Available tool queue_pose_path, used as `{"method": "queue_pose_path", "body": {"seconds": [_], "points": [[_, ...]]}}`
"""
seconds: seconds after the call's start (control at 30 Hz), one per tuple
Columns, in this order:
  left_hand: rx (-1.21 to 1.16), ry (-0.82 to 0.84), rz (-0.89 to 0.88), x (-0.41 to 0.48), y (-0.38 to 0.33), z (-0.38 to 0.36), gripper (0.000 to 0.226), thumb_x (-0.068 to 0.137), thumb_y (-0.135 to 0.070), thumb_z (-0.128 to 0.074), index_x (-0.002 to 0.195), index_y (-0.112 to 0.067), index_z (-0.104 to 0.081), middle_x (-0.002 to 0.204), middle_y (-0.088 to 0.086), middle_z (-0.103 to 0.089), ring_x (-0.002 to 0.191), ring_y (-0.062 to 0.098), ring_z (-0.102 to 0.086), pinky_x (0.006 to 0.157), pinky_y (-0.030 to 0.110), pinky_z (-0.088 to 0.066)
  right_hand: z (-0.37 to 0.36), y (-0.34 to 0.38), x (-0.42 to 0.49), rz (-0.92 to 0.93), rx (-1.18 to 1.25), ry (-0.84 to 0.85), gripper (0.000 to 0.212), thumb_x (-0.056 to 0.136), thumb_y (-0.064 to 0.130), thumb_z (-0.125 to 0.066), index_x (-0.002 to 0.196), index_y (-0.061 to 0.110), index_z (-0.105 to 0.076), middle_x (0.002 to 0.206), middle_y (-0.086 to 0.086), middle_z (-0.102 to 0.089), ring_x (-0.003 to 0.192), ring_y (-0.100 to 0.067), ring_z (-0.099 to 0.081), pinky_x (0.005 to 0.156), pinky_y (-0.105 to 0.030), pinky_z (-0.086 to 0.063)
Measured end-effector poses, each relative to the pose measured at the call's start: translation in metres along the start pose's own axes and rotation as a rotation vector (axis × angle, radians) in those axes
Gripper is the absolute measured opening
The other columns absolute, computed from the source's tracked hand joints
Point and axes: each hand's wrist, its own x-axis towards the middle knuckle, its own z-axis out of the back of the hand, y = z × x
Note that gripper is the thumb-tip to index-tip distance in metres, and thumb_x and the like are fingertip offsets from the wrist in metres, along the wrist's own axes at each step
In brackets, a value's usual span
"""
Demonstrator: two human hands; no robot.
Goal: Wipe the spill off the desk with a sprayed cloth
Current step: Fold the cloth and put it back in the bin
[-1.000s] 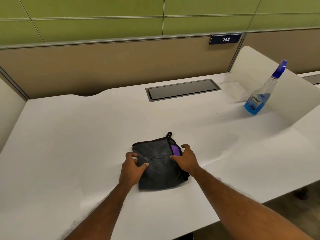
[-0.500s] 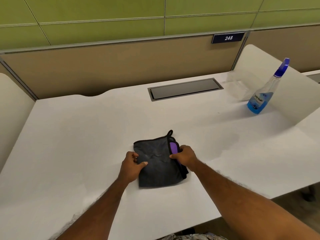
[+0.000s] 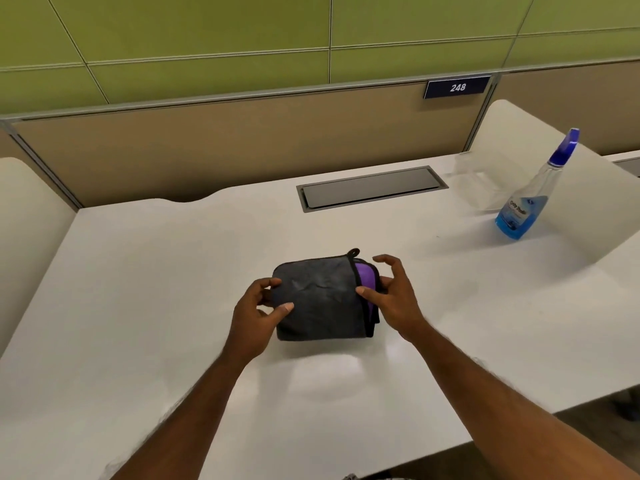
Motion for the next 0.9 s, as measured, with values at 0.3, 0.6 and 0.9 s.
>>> {"method": "queue_pose_path", "body": {"seconds": [0.3, 0.6, 0.9], "points": [[0.296, 0.151, -0.148, 0.028, -0.051, 0.017, 0.081, 0.071, -0.022, -0.085, 0.140, -0.027, -0.043, 0.127, -0.013, -0.051, 0.108, 0.008, -0.052, 0.087, 0.026, -0.047, 0.037, 0.054, 0.015, 0.202, -0.333, 0.173, 0.080, 0.063, 0.016, -0.090, 0.132, 0.024, -0.051, 0.130, 0.004, -0.057, 0.113, -0.016, -0.058, 0.092, -0.019, -0.049], [0.366, -0.021, -0.216, 0.041, -0.066, 0.011, 0.036, 0.066, -0.026, -0.084, 0.097, -0.025, -0.065, 0.101, -0.002, -0.052, 0.098, 0.018, -0.054, 0.076, 0.024, -0.044, 0.039, 0.080, 0.020, 0.394, -0.660, -0.018, 0.047, 0.066, 0.032, -0.087, 0.108, 0.029, -0.067, 0.106, 0.003, -0.062, 0.100, -0.017, -0.054, 0.090, -0.043, -0.050], [-0.357, 0.108, -0.035, 0.034, -0.101, -0.004, 0.036, 0.085, -0.028, -0.067, 0.117, -0.015, -0.058, 0.105, 0.001, -0.069, 0.097, 0.016, -0.067, 0.071, 0.020, -0.054, 0.039, 0.107, 0.013, 0.218, 0.090, 0.045, 0.038, 0.071, 0.031, -0.076, 0.102, 0.014, -0.061, 0.093, -0.005, -0.064, 0.085, -0.018, -0.063, 0.079, -0.031, -0.058]]}}
